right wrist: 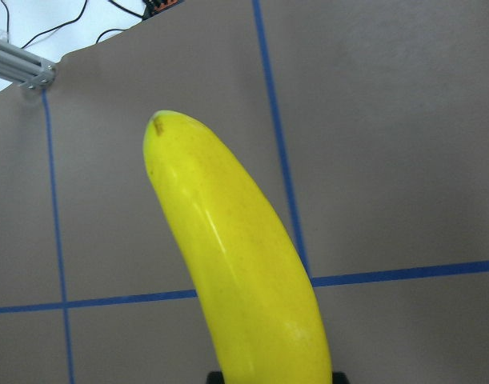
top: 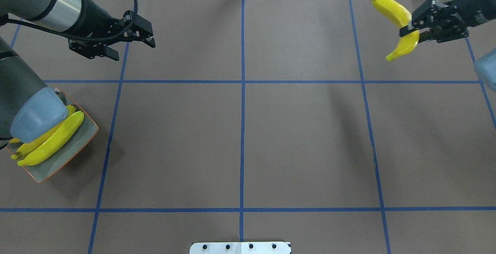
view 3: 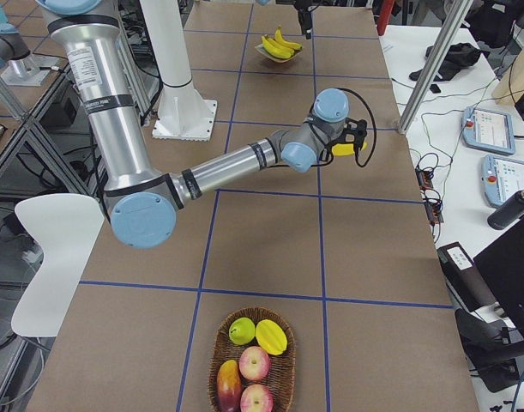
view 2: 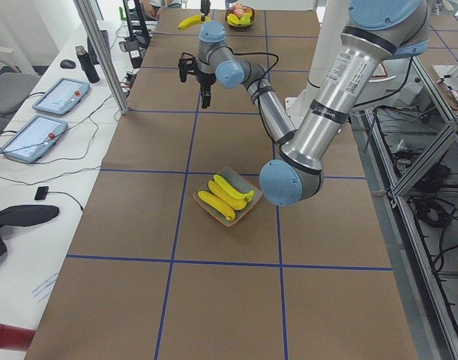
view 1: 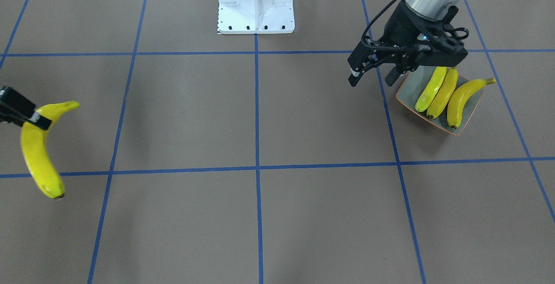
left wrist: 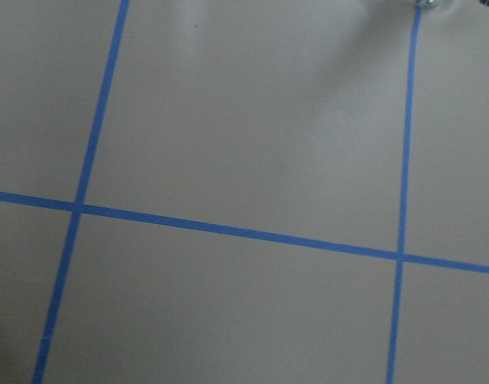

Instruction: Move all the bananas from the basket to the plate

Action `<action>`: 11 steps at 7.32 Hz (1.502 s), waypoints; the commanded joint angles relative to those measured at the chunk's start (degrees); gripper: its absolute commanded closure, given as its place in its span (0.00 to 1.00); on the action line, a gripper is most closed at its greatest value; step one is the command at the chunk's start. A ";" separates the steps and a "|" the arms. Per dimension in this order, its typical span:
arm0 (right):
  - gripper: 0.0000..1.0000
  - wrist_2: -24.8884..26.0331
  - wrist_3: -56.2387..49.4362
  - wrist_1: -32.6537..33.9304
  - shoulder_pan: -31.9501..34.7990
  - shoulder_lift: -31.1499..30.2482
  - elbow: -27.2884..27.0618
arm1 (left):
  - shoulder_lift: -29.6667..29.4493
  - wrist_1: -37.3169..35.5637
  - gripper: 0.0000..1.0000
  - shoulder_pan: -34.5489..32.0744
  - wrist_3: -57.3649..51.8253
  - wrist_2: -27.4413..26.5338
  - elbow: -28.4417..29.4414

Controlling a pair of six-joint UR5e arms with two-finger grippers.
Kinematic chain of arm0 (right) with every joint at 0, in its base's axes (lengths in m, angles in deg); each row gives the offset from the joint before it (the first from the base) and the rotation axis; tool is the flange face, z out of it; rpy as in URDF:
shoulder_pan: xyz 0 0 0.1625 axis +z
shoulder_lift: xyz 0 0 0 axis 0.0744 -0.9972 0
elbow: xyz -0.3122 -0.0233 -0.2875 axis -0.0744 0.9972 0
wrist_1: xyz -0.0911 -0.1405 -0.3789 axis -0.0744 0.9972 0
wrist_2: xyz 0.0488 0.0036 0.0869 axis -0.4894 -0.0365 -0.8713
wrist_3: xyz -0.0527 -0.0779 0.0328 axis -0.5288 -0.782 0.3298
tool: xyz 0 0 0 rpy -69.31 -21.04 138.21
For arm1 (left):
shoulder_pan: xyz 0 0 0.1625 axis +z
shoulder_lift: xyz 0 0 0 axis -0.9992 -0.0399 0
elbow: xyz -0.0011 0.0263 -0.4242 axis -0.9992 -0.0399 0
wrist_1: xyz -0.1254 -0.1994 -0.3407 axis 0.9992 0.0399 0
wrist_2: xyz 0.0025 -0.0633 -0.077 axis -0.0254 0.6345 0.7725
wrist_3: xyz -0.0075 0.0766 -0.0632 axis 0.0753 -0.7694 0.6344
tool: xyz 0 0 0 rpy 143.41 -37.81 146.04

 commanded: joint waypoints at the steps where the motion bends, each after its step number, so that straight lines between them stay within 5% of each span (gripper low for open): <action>1: 1.00 0.74 15.01 -0.36 -8.11 8.54 0.20 | -2.06 12.59 0.01 0.66 9.87 0.04 5.55; 5: 1.00 5.99 26.55 -1.23 -15.42 18.14 0.12 | -6.56 27.63 0.01 3.21 23.26 -0.31 12.59; 7: 1.00 14.25 35.31 -12.95 -17.71 17.97 1.42 | -6.73 27.74 0.01 3.21 23.35 -0.49 12.60; 11: 1.00 19.97 53.88 -27.30 -21.75 18.06 1.61 | -8.32 31.50 0.01 3.21 28.17 -0.75 13.13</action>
